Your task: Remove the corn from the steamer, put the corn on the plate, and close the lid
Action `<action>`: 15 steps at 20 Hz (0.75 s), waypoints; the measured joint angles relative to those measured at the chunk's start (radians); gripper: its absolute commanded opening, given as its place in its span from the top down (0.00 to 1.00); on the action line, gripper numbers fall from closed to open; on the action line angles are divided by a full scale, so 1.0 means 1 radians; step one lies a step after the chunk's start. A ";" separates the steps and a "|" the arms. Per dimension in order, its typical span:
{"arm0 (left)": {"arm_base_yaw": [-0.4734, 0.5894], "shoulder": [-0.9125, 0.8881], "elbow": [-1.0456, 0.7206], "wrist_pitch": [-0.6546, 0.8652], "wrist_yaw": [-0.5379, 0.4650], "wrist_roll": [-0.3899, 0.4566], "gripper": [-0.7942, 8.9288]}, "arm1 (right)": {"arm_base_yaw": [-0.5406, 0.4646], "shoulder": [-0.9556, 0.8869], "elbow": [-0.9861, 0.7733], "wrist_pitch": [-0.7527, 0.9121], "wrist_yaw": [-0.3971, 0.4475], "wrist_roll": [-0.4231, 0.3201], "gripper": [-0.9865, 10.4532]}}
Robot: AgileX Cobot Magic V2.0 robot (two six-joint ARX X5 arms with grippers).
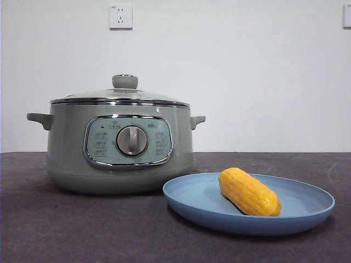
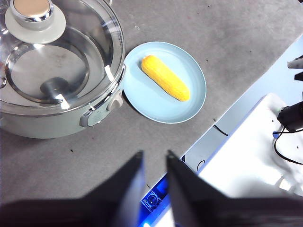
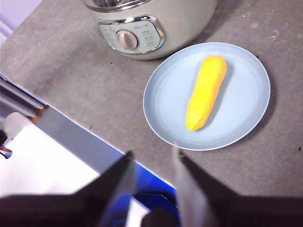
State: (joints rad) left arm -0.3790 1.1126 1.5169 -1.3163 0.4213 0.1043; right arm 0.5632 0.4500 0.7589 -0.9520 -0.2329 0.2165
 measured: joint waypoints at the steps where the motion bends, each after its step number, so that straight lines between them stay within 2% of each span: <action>1: 0.000 0.000 0.000 0.000 0.000 0.000 0.92 | 0.000 0.000 0.000 -0.001 0.000 0.000 0.91; 15: 0.000 0.000 0.000 0.013 0.000 0.000 0.92 | 0.000 0.000 0.000 -0.002 0.000 -0.003 0.91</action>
State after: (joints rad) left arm -0.3790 1.1130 1.5169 -1.3033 0.4213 0.1040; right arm 0.5632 0.4503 0.7589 -0.9543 -0.2325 0.2131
